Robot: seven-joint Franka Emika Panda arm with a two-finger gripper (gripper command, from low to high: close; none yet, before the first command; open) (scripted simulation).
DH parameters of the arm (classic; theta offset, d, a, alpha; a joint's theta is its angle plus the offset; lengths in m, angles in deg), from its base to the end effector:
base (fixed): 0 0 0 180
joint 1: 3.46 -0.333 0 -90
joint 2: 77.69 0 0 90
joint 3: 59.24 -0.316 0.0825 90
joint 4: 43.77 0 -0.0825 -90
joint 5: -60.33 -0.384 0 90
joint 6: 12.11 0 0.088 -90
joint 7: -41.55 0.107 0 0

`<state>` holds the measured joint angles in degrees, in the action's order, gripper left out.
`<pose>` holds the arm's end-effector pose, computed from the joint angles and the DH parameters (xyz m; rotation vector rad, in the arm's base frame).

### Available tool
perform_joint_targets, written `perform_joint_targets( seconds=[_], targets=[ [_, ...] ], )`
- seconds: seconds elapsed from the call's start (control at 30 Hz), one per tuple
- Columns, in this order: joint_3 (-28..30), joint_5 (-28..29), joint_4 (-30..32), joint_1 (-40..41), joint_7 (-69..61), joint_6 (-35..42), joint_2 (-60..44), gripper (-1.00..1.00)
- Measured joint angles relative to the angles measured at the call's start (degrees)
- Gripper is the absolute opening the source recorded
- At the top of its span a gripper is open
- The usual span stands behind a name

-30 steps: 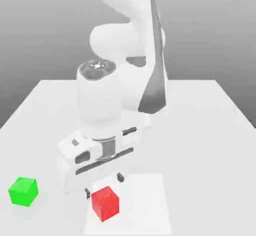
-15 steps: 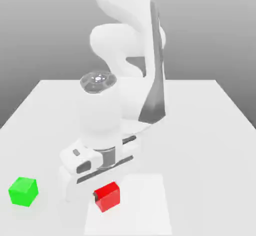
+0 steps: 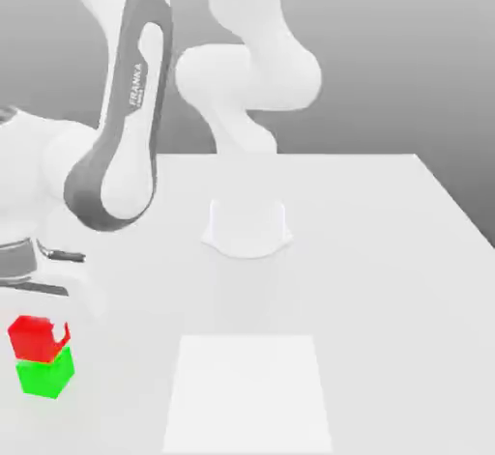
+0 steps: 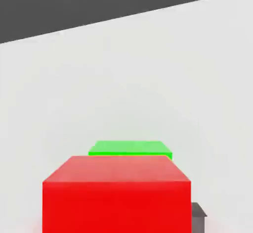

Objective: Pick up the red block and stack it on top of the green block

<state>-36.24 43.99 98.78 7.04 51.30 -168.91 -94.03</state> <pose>0.3803 -0.2762 0.1860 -2.7536 1.5105 0.0002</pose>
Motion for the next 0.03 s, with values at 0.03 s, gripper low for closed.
perform_joint_targets(
  seconds=[0.03],
  targets=[
    [0.0,0.0,0.0,0.0,0.0,0.0,0.0,1.0]
  ],
)
